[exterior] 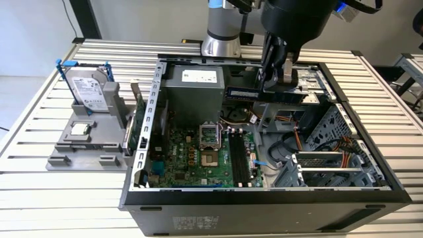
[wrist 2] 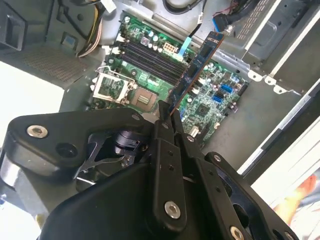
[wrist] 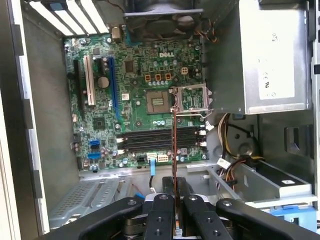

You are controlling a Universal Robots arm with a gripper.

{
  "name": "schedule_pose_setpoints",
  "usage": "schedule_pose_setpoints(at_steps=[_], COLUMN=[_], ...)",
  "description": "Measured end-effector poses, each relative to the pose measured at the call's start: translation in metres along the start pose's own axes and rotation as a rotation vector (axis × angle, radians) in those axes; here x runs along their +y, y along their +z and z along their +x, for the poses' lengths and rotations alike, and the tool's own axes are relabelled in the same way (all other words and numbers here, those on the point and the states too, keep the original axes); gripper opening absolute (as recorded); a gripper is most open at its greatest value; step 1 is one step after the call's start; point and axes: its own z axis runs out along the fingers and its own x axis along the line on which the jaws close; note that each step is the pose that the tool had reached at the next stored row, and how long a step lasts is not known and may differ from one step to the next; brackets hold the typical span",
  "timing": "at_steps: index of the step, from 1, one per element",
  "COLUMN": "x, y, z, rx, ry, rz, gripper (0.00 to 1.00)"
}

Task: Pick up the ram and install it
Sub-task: 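Insert the ram into the slot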

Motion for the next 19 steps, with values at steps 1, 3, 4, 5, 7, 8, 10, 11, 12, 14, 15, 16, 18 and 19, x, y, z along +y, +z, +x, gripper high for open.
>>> schedule_pose_setpoints(at_steps=[1, 3, 4, 5, 7, 8, 10, 11, 12, 14, 15, 16, 18, 19], x=[0.0, 0.0, 0.0, 0.0, 0.0, 0.0, 0.0, 0.0, 0.0, 0.0, 0.0, 0.0, 0.0, 0.0], y=[0.0, 0.0, 0.0001, 0.0, 0.0001, 0.0001, 0.0, 0.0001, 0.0001, 0.0001, 0.0001, 0.0001, 0.0001, 0.0], z=[0.0, 0.0, 0.0, 0.0, 0.0, 0.0, 0.0, 0.0, 0.0, 0.0, 0.0, 0.0, 0.0, 0.0], rx=[0.0, 0.0002, 0.0002, 0.0004, 0.0004, 0.0005, 0.0007, 0.0007, 0.0008, 0.0009, 0.0009, 0.001, 0.0011, 0.0012], ry=[0.012, 0.036, 0.047, 0.057, 0.076, 0.085, 0.103, 0.112, 0.121, 0.14, 0.149, 0.159, 0.176, 0.185], rz=[0.0006, 0.0018, 0.0024, 0.0028, 0.0038, 0.0043, 0.0053, 0.0057, 0.0061, 0.007, 0.0075, 0.008, 0.0089, 0.0094], gripper=[0.0, 0.0, 0.0, 0.0, 0.0, 0.0, 0.0, 0.0, 0.0, 0.0, 0.0, 0.0, 0.0, 0.0])
